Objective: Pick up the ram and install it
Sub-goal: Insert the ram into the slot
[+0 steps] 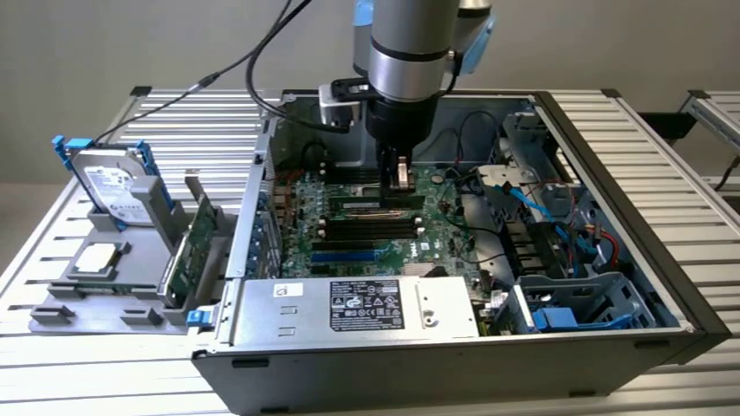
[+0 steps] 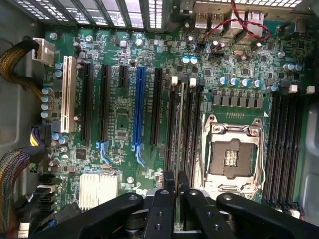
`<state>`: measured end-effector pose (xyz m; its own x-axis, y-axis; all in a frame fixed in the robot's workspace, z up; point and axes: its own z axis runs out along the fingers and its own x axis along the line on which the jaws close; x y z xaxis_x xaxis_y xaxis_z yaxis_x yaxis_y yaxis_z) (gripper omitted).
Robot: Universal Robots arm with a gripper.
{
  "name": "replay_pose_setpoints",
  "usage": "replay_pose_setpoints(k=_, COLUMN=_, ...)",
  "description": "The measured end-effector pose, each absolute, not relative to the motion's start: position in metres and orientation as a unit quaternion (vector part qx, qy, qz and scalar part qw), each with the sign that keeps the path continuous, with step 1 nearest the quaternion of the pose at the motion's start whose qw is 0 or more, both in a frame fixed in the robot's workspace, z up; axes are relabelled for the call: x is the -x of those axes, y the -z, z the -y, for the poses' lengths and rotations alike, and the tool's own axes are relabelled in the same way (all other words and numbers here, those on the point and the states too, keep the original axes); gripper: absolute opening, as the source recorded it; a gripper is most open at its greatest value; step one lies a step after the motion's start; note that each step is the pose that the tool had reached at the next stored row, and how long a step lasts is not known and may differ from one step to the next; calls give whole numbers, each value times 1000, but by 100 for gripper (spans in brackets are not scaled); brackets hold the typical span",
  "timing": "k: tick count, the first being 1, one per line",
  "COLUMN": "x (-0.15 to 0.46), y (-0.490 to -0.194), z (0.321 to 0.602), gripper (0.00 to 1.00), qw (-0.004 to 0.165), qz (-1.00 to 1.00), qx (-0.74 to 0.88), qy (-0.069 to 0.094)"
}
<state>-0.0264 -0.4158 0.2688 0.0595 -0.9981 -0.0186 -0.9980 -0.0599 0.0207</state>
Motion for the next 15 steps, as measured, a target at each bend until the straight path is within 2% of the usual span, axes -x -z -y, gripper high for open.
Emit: replay_pose_setpoints(k=15, x=29, y=-245, z=416, gripper=14, qw=4, qz=686, qx=-728, qy=14)
